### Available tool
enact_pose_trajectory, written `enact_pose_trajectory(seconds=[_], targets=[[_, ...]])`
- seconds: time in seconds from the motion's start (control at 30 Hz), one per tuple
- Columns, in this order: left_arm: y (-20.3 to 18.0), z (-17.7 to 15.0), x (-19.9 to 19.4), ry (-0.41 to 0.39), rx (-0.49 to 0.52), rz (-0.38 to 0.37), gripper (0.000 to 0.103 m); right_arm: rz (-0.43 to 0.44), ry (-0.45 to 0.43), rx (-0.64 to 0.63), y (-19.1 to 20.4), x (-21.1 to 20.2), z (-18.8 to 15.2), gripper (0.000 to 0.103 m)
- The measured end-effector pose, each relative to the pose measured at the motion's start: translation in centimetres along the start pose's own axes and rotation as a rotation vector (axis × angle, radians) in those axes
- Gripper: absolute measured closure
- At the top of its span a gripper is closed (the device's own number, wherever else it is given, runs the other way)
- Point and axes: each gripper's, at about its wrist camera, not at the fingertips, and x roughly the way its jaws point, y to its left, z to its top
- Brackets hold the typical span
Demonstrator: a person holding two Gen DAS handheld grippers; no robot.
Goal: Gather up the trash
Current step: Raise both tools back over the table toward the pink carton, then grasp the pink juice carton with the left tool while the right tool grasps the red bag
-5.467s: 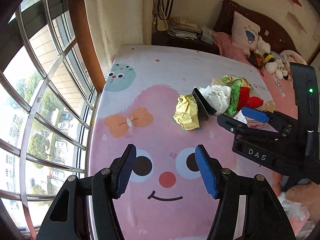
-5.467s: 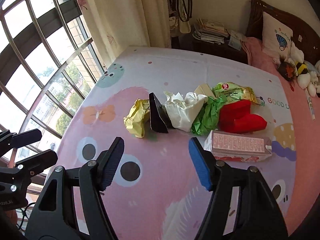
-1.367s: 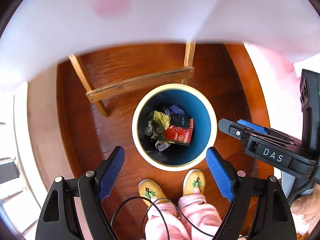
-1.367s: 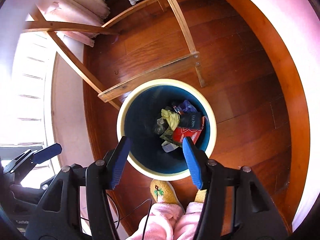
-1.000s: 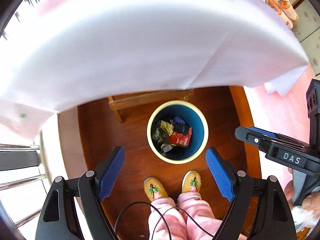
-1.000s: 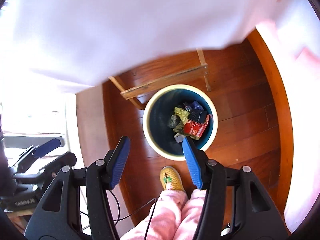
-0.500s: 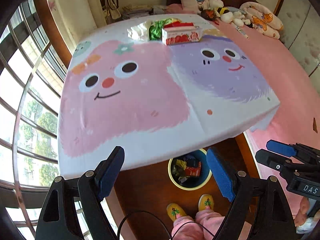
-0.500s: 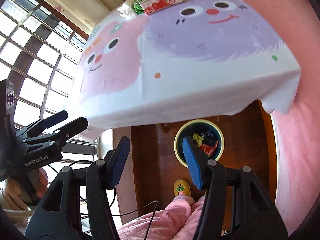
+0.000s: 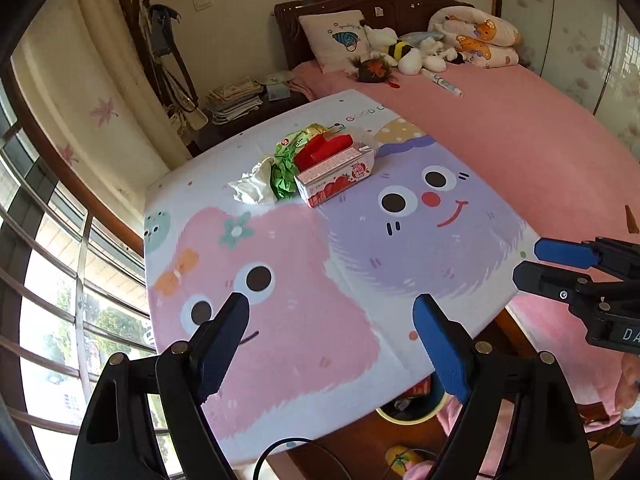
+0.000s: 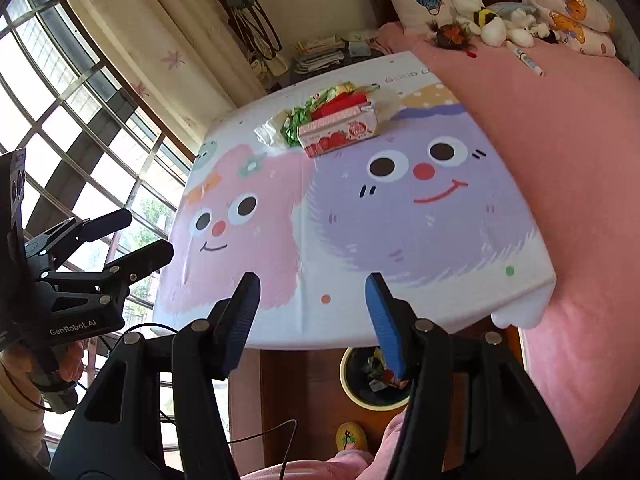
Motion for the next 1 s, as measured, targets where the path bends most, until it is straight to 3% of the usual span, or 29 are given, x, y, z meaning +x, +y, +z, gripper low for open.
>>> enact_pose_trajectory(seconds=[0.2, 0.27, 0.43, 0.7, 1.0], targets=[[0.2, 8.2, 7.3, 0.030, 0.087, 0.052, 0.018, 0.048, -0.006, 0.001, -3.7, 4.6, 6.8, 0.051], [0.8, 11.2, 10.6, 0.066, 0.082, 0.072, 0.018, 0.079, 0.017, -0.003, -5.5, 7.5, 9.4, 0.051], [2.3, 16.9, 19.1, 0.160, 0.096, 0.041, 0.018, 0.123, 0.113, -0.031, -9.3, 14.8, 15.4, 0.051], [2.9, 19.6, 29.9, 0.300, 0.152, -0.022, 0.018, 0.144, 0.221, -0.067, -13.8, 24.3, 22.0, 0.051], [1.4, 20.8, 36.8, 0.423, 0.245, -0.104, 0.023, 0.187, 0.310, -0.112, -14.3, 29.7, 23.3, 0.051]])
